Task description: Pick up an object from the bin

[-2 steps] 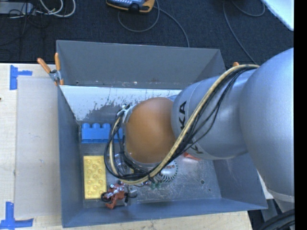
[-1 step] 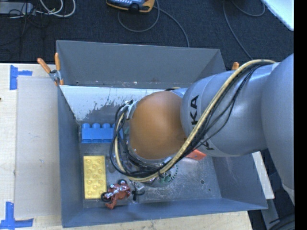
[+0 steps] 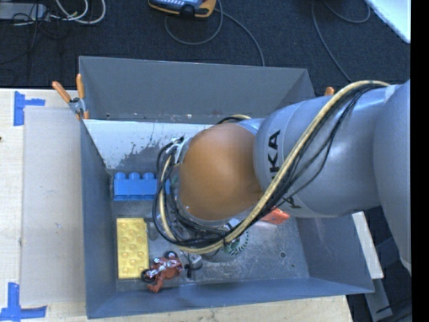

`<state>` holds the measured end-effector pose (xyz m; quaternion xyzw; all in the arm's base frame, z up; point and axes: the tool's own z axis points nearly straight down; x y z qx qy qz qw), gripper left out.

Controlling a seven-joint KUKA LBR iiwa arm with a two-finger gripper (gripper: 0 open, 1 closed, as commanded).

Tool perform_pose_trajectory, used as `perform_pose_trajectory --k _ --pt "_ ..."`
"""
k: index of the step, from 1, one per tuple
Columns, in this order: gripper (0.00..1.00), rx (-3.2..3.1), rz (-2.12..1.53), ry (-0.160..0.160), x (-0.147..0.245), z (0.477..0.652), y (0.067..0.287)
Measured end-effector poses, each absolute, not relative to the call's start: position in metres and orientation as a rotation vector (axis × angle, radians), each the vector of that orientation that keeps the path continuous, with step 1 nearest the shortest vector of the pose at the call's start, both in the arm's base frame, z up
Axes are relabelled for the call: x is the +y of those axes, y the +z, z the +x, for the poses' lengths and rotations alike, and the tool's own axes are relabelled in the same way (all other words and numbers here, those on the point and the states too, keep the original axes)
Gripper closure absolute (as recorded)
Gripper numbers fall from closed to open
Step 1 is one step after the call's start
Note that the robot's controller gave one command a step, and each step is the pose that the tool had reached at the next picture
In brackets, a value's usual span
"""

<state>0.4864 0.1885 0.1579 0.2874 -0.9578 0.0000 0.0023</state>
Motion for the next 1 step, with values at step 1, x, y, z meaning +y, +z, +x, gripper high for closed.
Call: perform_pose_trajectory --k 1 --pt "0.00 -3.007 0.886 0.000 0.1886 0.4854 0.1078"
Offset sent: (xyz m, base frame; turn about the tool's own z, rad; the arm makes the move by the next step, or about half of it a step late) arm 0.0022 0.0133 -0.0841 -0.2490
